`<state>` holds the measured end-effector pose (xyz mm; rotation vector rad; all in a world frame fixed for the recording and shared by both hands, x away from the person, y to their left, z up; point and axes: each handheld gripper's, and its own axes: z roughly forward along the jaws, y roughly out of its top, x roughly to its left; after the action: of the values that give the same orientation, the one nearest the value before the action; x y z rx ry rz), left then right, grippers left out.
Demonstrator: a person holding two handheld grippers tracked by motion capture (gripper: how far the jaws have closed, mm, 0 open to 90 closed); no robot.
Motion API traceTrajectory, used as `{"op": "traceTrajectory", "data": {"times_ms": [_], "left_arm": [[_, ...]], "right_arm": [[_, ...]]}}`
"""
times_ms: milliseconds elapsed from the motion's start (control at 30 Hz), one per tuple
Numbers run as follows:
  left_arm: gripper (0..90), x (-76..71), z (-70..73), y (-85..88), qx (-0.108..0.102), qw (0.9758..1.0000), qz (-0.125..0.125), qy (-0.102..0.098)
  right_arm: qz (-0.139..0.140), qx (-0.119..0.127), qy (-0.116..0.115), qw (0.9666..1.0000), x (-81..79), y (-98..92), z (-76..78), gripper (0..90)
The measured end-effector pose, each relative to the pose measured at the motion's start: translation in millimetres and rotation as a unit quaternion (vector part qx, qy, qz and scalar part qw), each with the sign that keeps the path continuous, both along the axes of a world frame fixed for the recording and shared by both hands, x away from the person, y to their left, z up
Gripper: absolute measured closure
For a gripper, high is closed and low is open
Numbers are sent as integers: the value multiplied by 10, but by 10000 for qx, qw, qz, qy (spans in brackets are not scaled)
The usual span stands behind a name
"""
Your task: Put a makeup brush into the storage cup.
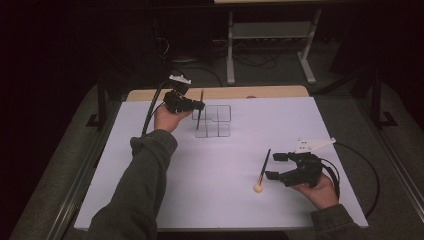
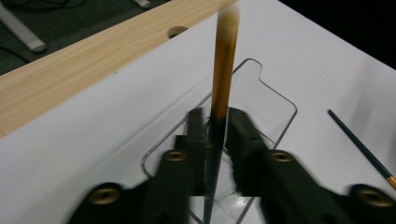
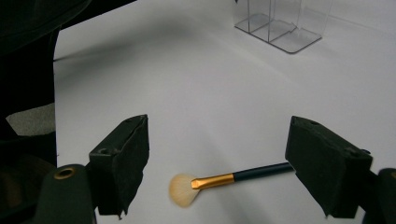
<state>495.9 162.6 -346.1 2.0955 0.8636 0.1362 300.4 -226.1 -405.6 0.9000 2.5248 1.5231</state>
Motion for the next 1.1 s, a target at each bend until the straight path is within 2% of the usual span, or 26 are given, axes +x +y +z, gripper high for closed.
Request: {"op": "traceTrajectory", "data": {"times_ms": [133,667,1000,1067,1100], "left_arm": [[702,-11,15,15,50,10000,-13,0],[706,-94,41,95,121,9999,-73,-39],[666,-170,81,158,32,9999,-146,-66],[639,-179,80,157,34,9998,-166,-66],[616,-188,79,159,-38,9998,-171,-29]], "right_arm": [[9,-12,-2,10000,3,7,-3,207],[-13,10,-5,10000,5,14,-1,205],[-118,71,-38,9999,1,-38,18,202],[-126,59,-33,9999,-2,-41,18,201],[-125,51,-31,9999,-5,-42,17,201]]}}
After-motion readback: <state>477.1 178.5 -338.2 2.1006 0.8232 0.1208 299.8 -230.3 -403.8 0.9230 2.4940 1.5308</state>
